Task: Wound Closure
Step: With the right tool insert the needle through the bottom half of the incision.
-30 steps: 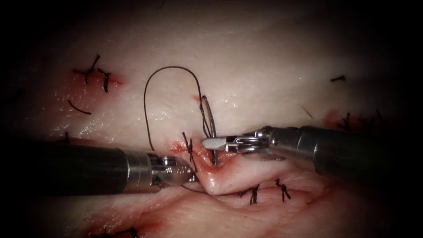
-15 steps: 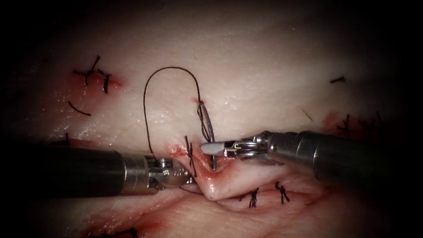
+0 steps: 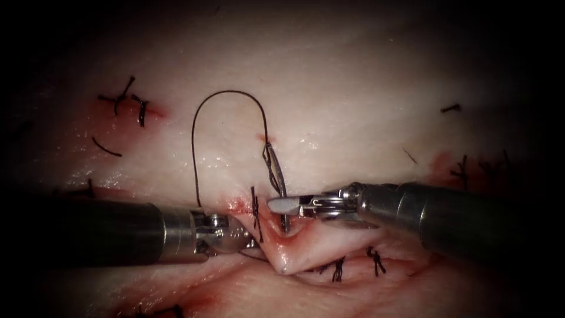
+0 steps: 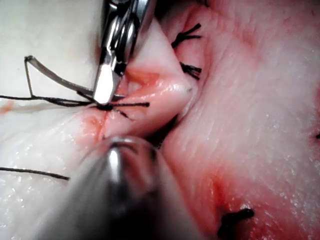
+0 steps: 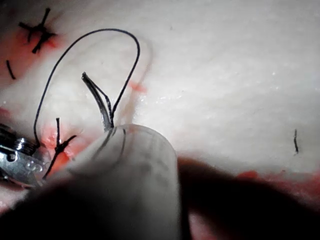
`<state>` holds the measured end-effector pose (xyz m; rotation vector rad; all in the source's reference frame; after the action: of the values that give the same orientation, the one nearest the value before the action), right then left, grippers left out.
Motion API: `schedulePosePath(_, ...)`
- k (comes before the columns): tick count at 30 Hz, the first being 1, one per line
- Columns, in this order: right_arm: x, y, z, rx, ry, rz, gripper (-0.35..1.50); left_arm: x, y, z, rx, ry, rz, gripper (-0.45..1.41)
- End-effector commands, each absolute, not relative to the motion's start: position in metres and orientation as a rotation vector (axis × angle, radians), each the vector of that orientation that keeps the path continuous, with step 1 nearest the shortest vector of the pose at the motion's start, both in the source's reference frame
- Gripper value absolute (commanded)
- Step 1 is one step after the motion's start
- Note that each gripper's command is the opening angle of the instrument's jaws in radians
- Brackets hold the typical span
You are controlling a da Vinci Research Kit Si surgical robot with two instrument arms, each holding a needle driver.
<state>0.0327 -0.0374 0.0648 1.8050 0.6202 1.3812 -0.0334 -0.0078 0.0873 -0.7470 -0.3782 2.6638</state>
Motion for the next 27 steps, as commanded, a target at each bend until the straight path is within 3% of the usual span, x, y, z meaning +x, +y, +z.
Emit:
schedulePosePath(1,0.0337,-0.037,0.065,1.813,0.612,1.377,-0.35,-0.0341,-0.008,0.088,-0.749,-0.377,2.664,0.12)
schedulePosePath(14,0.0337,-0.038,0.064,1.826,0.617,1.38,-0.35,-0.0341,-0.007,0.088,-0.748,-0.372,2.663,0.1)
schedulePosePath(17,0.0337,-0.036,0.065,1.773,0.765,1.351,-0.35,-0.0342,-0.008,0.088,-0.747,-0.372,2.662,0.07)
schedulePosePath(19,0.0337,-0.034,0.066,1.651,0.956,1.344,-0.35,-0.0342,-0.008,0.088,-0.747,-0.372,2.661,0.05)
schedulePosePath(20,0.0335,-0.032,0.067,1.557,1.121,1.383,0.66,-0.0343,-0.008,0.088,-0.745,-0.371,2.66,0.04)
schedulePosePath(23,0.0329,-0.026,0.068,1.407,1.278,1.392,1.2,-0.0347,-0.008,0.088,-0.74,-0.371,2.651,0.04)
schedulePosePath(27,0.0318,-0.02,0.069,1.313,1.394,1.446,1.36,-0.0347,-0.008,0.087,-0.74,-0.374,2.65,0.04)
